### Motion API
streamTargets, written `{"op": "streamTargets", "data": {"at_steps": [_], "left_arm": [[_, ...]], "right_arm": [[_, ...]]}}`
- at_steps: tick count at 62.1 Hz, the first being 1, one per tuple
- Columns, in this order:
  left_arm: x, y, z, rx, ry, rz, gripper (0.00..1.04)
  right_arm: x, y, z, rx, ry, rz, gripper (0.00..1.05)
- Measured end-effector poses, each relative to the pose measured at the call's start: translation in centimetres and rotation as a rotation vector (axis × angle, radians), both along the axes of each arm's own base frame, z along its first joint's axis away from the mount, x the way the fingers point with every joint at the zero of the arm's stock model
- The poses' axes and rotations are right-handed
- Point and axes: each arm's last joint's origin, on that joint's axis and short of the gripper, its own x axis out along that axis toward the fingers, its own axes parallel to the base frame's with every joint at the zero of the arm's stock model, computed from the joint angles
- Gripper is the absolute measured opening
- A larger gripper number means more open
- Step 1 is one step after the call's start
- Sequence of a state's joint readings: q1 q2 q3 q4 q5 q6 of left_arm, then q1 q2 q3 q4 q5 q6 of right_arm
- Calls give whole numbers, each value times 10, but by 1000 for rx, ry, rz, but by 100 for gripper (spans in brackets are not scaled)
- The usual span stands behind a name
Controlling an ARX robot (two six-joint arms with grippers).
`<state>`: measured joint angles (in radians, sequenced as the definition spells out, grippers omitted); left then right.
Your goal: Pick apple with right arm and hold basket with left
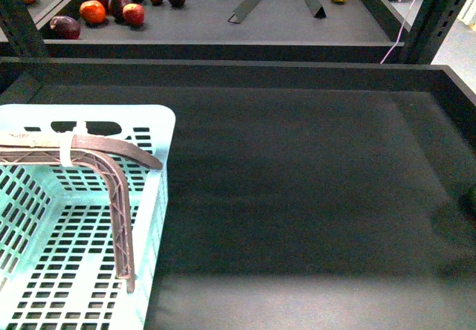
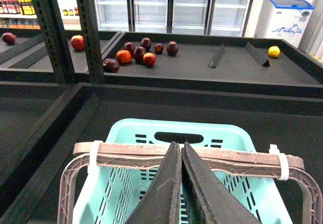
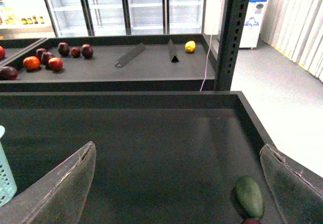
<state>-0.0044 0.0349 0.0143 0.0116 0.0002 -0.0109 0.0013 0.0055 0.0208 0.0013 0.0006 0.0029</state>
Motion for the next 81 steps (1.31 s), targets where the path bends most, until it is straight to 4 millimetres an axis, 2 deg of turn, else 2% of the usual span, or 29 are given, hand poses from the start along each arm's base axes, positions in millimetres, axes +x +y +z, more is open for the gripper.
{"op": "streamTargets", "data": {"at_steps": [21,25,51,81], "left_arm": [[-2,0,1,0,-19,0,3],[-2,0,1,0,-18,0,20],[-2,0,1,0,-18,0,99],[-2,0,1,2,-18,0,98]], "right_arm": [[0,0,0,0,0,0,96],[0,0,0,0,0,0,96],[0,0,0,0,0,0,96],[0,0,0,0,0,0,96]]}}
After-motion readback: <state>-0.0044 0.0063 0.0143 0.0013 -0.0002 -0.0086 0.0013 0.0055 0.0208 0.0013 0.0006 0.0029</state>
